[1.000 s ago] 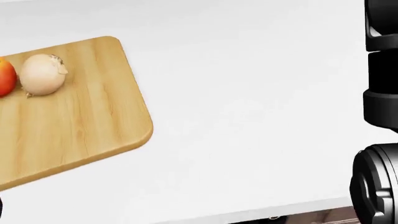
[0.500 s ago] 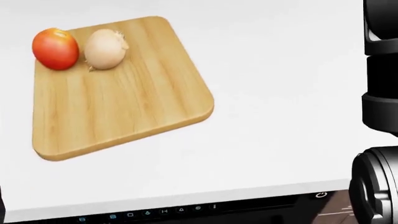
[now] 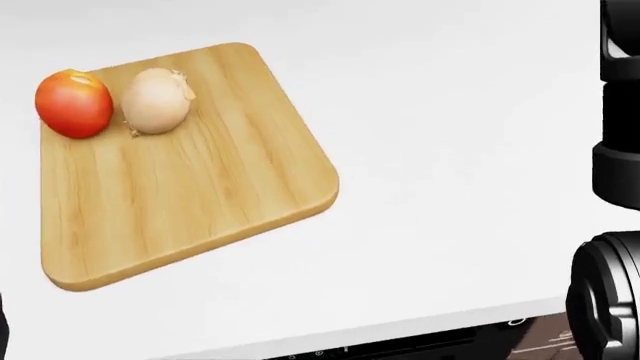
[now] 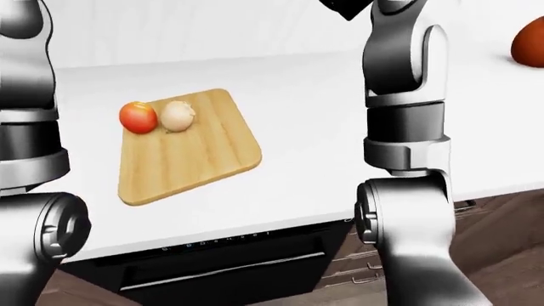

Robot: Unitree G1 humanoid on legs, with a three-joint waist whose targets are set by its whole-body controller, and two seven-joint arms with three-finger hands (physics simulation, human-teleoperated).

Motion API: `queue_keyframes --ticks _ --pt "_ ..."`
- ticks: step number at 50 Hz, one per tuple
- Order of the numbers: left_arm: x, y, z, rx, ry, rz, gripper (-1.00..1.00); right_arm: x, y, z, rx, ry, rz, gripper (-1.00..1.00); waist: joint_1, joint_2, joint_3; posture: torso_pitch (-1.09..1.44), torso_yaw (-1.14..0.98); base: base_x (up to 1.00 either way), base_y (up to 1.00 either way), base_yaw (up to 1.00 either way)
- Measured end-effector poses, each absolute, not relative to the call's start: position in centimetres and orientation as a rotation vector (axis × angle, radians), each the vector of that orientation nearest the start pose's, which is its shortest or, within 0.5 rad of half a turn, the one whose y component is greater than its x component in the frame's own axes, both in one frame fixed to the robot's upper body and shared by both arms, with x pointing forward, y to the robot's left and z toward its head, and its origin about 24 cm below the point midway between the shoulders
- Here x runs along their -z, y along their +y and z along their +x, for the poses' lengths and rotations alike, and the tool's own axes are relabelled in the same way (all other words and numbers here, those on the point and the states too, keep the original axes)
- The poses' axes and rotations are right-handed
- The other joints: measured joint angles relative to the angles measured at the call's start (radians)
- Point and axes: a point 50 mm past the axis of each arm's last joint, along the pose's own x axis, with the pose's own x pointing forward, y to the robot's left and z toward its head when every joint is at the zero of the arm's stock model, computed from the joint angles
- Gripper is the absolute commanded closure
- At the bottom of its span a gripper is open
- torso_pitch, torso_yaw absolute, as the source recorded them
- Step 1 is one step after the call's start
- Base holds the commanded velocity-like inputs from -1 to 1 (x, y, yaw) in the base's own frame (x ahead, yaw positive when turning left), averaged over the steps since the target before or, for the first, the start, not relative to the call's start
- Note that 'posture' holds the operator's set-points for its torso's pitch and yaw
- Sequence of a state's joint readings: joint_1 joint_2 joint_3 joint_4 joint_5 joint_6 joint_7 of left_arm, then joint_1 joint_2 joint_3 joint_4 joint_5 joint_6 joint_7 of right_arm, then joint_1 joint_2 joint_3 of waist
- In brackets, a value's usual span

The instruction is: Place the avocado, onion, tomato and bell pepper on the cutting board.

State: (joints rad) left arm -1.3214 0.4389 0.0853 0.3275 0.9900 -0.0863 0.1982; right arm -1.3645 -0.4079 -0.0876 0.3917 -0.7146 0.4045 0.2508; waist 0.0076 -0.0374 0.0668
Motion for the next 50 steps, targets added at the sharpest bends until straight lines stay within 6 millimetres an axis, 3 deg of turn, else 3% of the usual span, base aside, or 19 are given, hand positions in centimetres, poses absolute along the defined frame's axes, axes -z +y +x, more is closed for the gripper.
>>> queue_keyframes --ticks 2,6,8,10,18,21,24,31,43,50 --pt "-42.0 15.5 31.9 -0.649 -1.126 1.137 1.0 -39.6 -17.7 35.9 0.314 -0.469 -0.871 0.96 0.002 0.01 0.013 0.0 0.0 0.0 0.0 0.0" --pt "-41.2 15.5 32.6 -0.618 -1.085 1.157 1.0 -38.5 -17.8 36.6 0.297 -0.419 -0.877 0.96 -0.007 0.027 0.013 0.0 0.0 0.0 0.3 0.0" --pt "-40.7 15.3 33.0 -0.598 -1.068 1.168 1.0 -37.7 -18.0 37.0 0.291 -0.379 -0.878 0.96 -0.014 -0.004 -0.003 0.0 0.0 0.0 0.67 0.0" --pt "-41.0 15.2 32.8 -0.599 -1.078 1.171 1.0 -37.7 -18.2 37.0 0.294 -0.37 -0.869 0.96 -0.017 -0.014 -0.02 0.0 0.0 0.0 0.46 0.0" --pt "-42.1 14.9 31.5 -0.634 -1.162 1.145 1.0 -38.9 -18.4 36.1 0.333 -0.432 -0.862 0.96 -0.021 0.076 -0.023 0.0 0.0 0.0 0.41 0.0" --pt "-42.1 15.2 31.6 -0.637 -1.153 1.151 1.0 -39.0 -18.2 36.1 0.327 -0.434 -0.859 0.95 -0.02 0.132 -0.022 0.0 0.0 0.0 0.09 0.0" --pt "-41.6 16.0 31.8 -0.654 -1.124 1.144 1.0 -38.4 -17.5 36.4 0.292 -0.434 -0.866 0.95 -0.011 0.087 0.003 0.0 0.0 0.0 0.0 0.0" --pt "-41.3 16.4 32.5 -0.649 -1.065 1.149 1.0 -38.6 -17.2 36.5 0.265 -0.433 -0.86 0.96 0.003 -0.008 0.019 0.0 0.0 0.0 0.0 0.0" --pt "-42.1 15.4 31.8 -0.641 -1.135 1.147 1.0 -38.3 -17.8 36.6 0.263 -0.389 -0.829 0.97 -0.003 0.032 0.0 0.0 0.0 0.0 0.0 0.0" --pt "-41.9 15.4 32.1 -0.631 -1.125 1.155 1.0 -37.9 -17.9 36.9 0.26 -0.368 -0.813 0.97 -0.009 0.043 0.001 0.0 0.0 0.0 0.0 0.0"
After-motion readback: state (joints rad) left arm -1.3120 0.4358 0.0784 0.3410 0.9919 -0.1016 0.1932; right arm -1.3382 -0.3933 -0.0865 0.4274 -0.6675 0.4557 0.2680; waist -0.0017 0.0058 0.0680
